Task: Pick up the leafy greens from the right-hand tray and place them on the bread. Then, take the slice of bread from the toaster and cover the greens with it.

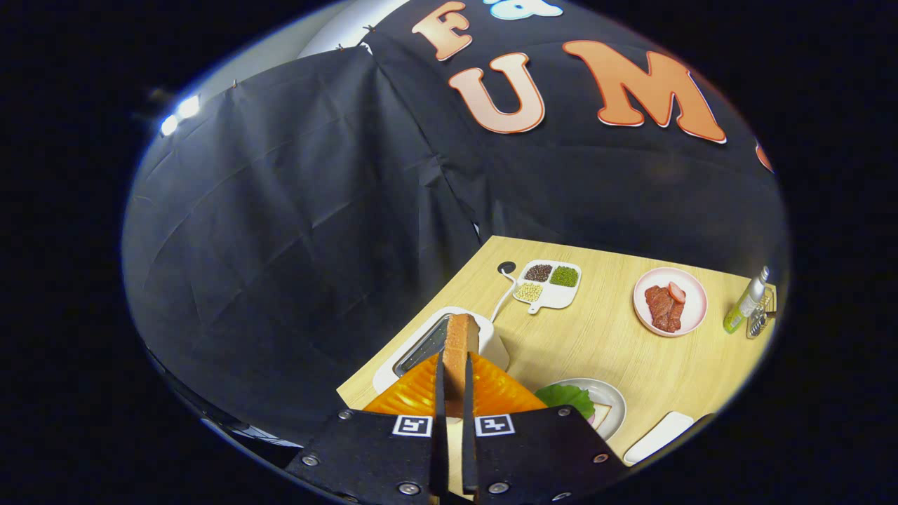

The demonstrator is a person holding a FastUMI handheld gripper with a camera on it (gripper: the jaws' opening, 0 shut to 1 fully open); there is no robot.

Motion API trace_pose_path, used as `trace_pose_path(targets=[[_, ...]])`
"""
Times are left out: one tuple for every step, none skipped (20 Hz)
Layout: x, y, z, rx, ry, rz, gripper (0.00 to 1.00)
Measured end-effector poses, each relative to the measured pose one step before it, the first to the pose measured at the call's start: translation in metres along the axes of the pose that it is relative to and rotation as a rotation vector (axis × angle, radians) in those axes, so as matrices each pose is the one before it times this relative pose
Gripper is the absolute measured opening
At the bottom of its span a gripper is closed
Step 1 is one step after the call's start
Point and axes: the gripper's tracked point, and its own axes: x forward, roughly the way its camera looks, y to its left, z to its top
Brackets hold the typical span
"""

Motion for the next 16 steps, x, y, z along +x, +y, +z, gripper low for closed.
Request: trace_pose_path(targets=[[-0.00160, -0.00649, -0.00420, 0.00933, 0.00475, 0.00295, 0.08], [-0.00064, -0.00719, -0.00633, 0.00497, 0.00881, 0.00064, 0.08], [-0.00045, -0.00655, -0.00391, 0.01021, 0.00300, -0.00026, 0.08], [0.00128, -0.00587, -0.00616, 0.00894, 0.00674, 0.00156, 0.08], [-0.00038, -0.00440, -0.00415, 0.01440, 0.00353, 0.00570, 0.08], [0.00089, -0.00461, -0.00461, 0.00964, 0.00571, 0.00359, 0.08], [0.00129, -0.00558, -0.00479, 0.01259, 0.00488, 0.00371, 0.08], [0.00141, -0.00506, -0.00573, 0.01100, 0.00711, 0.00165, 0.08], [0.00164, -0.00608, -0.00563, 0.01407, 0.00832, 0.00226, 0.08], [0.00416, -0.00548, -0.00634, 0.01269, 0.00925, 0.00164, 0.08], [0.00400, -0.00670, -0.00629, 0.01559, 0.01306, 0.00262, 0.08], [0.00236, -0.00495, -0.00691, 0.01718, 0.01107, 0.00666, 0.08], [0.00240, -0.00596, -0.00541, 0.01862, 0.00996, 0.00386, 0.08], [0.00330, -0.00521, -0.00512, 0.01668, 0.00904, 0.00293, 0.08], [0.00308, -0.00686, -0.00546, 0.01728, 0.00906, -0.00058, 0.08], [0.00361, -0.00466, -0.00286, 0.00994, 0.00780, -0.00270, 0.08]])
